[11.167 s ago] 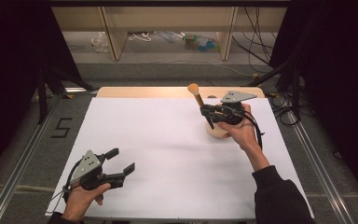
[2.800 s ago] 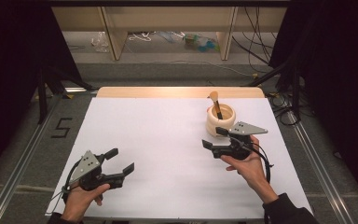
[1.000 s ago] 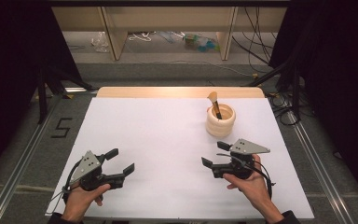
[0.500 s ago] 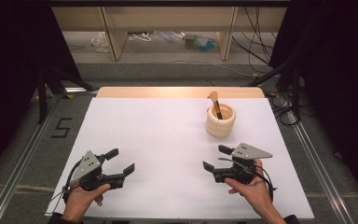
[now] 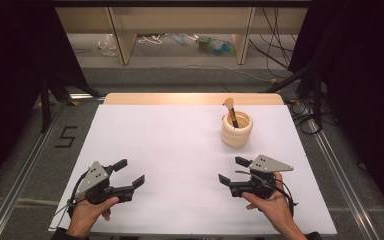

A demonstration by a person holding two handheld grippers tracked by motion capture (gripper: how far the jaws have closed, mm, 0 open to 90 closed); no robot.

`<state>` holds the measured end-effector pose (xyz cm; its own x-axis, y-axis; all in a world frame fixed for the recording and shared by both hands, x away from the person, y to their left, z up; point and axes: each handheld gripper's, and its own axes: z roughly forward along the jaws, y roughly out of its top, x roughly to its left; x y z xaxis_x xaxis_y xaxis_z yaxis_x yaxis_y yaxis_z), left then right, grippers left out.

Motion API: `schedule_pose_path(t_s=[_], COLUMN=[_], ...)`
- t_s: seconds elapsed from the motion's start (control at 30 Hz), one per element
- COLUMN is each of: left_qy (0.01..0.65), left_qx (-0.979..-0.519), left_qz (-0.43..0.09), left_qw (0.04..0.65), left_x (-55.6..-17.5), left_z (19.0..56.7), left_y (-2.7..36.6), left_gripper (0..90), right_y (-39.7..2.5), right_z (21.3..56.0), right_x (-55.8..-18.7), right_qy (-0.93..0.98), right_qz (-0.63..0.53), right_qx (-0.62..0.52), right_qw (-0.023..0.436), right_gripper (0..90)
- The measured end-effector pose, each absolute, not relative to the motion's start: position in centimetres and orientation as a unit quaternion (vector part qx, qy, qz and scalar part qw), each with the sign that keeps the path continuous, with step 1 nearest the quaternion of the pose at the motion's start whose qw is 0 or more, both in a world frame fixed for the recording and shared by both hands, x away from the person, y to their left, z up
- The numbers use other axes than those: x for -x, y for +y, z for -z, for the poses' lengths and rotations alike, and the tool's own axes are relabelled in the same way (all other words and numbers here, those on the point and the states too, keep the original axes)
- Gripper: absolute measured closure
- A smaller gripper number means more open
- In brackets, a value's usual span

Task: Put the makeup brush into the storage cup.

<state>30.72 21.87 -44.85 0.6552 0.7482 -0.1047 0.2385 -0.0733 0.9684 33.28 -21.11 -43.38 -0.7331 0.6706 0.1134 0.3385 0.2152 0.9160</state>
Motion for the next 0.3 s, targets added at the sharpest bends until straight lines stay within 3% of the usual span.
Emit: schedule_pose_path(t_s=[0.3], left_qy=[0.353], left_qx=[-0.699], left_qz=[-0.219], left_qw=[0.582], left_x=[-30.73], left_z=[44.84], left_y=[21.88], left_gripper=[16.5], right_y=[-21.13], right_z=[43.47], right_x=[-33.31], right_qy=[0.765], right_qz=[-0.529], right_qx=[-0.332], right_qw=[0.159], right_gripper=[15.9])
